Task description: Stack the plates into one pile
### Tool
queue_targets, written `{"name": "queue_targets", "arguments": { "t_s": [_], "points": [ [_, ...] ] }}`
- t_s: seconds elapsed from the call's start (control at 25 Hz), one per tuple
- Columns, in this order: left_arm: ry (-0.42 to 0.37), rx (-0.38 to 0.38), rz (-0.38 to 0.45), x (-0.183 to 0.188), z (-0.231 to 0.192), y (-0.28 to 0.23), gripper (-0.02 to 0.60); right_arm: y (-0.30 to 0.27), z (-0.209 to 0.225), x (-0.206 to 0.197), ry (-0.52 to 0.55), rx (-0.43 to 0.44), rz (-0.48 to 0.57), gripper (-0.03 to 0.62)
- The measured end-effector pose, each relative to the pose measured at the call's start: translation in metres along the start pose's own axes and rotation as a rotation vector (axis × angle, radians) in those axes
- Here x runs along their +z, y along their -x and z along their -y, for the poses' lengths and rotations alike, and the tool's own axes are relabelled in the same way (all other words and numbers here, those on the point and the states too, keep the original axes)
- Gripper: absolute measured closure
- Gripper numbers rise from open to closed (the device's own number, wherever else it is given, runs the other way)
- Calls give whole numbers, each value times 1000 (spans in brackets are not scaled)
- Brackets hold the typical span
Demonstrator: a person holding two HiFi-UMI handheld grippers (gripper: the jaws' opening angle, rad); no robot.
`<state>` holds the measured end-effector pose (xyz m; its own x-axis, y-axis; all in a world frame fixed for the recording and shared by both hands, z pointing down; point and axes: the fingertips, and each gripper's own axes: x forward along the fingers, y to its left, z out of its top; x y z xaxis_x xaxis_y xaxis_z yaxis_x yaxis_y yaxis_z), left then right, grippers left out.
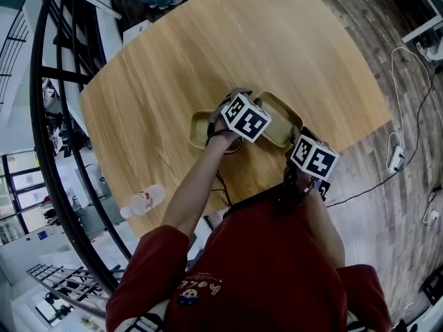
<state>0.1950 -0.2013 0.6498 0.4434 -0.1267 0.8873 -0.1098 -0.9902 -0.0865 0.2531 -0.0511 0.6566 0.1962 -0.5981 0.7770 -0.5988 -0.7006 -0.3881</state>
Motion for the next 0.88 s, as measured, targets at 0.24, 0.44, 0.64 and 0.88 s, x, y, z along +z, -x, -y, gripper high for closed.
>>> {"name": "queue_targets", "arguments": {
  "t_s": [0.24,0.44,0.64,0.88],
  "points": [
    [-21,-16,-26,-1,6,-8,483,-4,2,1,-17,7,-8,496],
    [0,-12,-10,3,6,-8,538,-5,5,5,-4,-10,-1,536],
    [9,-4,10,11,2,-1,540,-2,2,14,16,-18,21,543],
    [29,26,51,18,-8,18,543,6,-9,29,46,-19,66,551]
  ]
}}
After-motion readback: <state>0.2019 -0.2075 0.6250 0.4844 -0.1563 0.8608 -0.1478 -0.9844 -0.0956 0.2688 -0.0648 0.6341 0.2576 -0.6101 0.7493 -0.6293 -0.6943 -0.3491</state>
